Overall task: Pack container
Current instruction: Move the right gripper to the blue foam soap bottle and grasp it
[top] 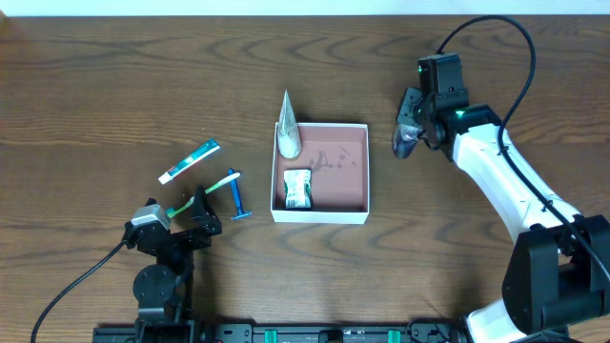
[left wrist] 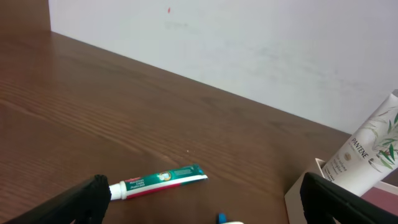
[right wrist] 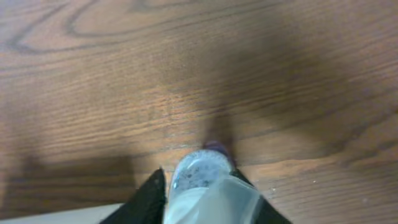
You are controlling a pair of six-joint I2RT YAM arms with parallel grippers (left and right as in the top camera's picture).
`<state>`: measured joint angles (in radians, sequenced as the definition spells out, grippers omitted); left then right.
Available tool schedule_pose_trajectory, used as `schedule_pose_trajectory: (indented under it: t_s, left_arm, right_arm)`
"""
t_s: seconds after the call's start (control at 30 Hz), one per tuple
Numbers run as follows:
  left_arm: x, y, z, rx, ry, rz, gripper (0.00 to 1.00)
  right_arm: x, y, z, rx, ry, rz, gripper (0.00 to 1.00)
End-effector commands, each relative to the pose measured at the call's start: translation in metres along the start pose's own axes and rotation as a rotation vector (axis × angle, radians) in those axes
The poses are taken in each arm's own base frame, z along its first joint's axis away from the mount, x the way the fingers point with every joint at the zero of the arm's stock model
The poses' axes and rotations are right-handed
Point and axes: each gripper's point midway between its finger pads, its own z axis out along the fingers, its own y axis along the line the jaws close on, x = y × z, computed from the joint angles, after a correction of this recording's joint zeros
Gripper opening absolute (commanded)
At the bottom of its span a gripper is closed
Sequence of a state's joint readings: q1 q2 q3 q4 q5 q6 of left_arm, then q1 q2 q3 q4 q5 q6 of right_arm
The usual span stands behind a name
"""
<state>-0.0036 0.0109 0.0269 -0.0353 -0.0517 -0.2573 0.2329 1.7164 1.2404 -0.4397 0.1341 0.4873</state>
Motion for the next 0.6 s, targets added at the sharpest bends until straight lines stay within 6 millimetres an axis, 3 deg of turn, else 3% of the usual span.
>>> schedule_pose_trajectory:
  t_s: [0.0,0.13,0.33,0.47,0.57]
  left_arm:
    - [0.017,0.008,0.001,-0.028,0.046,0.019,0.98]
    - [0.017,0.008,0.001,-0.028,0.046,0.019,0.98]
    - [0.017,0.008,0.001,-0.028,0.046,0.019,0.98]
    - [0.017,0.008,0.001,-0.028,0.046,0.019,0.98]
    - [0.017,0.008,0.001,-0.028,0.046,0.019,0.98]
  right_arm:
    - [-0.001,-0.002,0.002,0.0,0.001,-0.001,0.25]
    - [-0.002,-0.001,0.001,-0.001,-0.002,-0.029,0.18]
    - [-0.01,0.002,-0.011,-0.015,-0.03,-0.077,0.15]
    - [-0.022,0.006,-0.038,-0.04,-0.076,-0.072,0.16]
    - [-0.032,0.012,-0.071,-0.076,-0.13,-0.059,0.17]
